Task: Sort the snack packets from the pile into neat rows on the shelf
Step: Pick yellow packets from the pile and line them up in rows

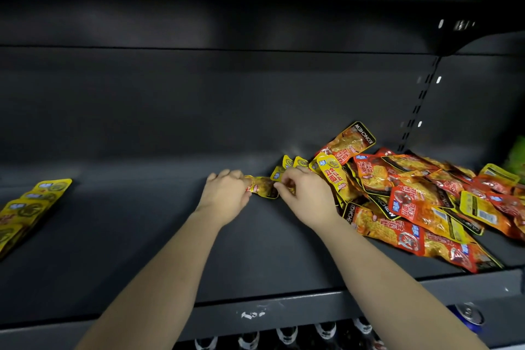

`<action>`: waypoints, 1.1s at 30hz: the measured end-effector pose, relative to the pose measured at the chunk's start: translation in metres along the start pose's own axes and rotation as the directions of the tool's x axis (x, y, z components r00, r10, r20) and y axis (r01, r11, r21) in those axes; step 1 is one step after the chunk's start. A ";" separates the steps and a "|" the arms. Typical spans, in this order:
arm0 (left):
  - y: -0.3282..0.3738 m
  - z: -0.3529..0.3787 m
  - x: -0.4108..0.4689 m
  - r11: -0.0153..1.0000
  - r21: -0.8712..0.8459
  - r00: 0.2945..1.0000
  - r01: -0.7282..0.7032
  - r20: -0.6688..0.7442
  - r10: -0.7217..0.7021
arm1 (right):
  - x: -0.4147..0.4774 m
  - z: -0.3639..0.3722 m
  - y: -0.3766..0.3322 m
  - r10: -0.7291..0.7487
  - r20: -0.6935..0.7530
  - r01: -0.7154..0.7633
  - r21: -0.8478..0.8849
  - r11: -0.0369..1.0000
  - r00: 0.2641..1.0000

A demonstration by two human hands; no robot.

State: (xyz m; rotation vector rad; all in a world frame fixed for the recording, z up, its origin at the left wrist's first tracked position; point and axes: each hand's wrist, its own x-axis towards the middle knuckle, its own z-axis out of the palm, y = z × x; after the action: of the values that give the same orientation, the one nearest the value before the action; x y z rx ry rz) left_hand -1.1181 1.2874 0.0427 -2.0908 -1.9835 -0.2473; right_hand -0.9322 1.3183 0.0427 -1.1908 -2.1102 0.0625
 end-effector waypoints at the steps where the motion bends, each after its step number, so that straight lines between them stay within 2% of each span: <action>1: 0.000 0.000 0.000 1.000 0.027 1.000 -0.010 -0.013 0.010 | 0.001 -0.001 0.003 0.018 -0.009 -0.018 0.028 0.999 1.000; 4: 0.001 -0.001 0.000 1.000 0.029 0.999 -0.004 -0.048 0.005 | 0.002 -0.003 0.012 0.059 -0.045 -0.053 0.120 0.991 0.997; 7: -0.007 -0.004 -0.002 0.993 -0.113 0.993 0.025 -0.112 -0.038 | 0.004 -0.005 0.016 0.093 -0.051 -0.079 0.237 0.968 0.994; 10: -0.019 -0.002 -0.006 0.947 -0.317 0.961 -0.051 -0.275 -0.040 | 0.004 -0.006 0.014 0.110 -0.037 -0.094 0.288 0.953 0.993; 13: -0.020 -0.003 -0.010 0.907 -0.397 0.908 -0.139 -0.417 -0.043 | 0.004 -0.005 0.012 0.105 -0.018 -0.095 0.295 0.951 0.994; 15: -0.015 -0.006 -0.013 0.870 -0.435 0.853 -0.230 -0.520 -0.034 | 0.004 -0.007 0.008 0.144 0.049 -0.152 0.378 0.913 0.988; 18: -0.001 -0.010 -0.017 0.812 -0.458 0.784 -0.363 -0.621 0.000 | 0.003 -0.014 -0.003 0.173 0.216 -0.274 0.638 0.719 0.961; 21: 0.016 -0.012 -0.018 0.788 -0.417 0.745 -0.453 -0.663 0.078 | 0.002 -0.016 -0.010 0.072 0.341 -0.336 0.832 0.440 0.937; 23: 0.022 -0.014 -0.019 0.788 -0.396 0.746 -0.470 -0.656 0.115 | 0.003 -0.015 -0.009 0.034 0.337 -0.327 0.877 0.353 0.941; 25: 0.024 -0.016 -0.020 0.806 -0.429 0.793 -0.408 -0.604 0.080 | 0.004 -0.015 -0.005 0.099 0.300 -0.316 0.885 0.343 0.949; 29: 0.020 -0.014 -0.017 0.811 -0.562 0.898 -0.164 -0.426 -0.113 | 0.007 -0.020 0.001 0.269 0.238 -0.322 0.886 0.334 0.933; 33: 0.014 -0.012 0.001 0.862 -0.501 0.977 0.073 -0.139 -0.163 | 0.009 -0.026 0.006 0.414 0.137 -0.285 0.903 0.321 0.900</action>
State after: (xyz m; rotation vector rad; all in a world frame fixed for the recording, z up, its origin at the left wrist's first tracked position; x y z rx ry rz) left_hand -1.1033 1.2837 0.0535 -2.1211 -2.1012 -1.0309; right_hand -0.9152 1.3214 0.0648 -0.8421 -1.2348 1.1921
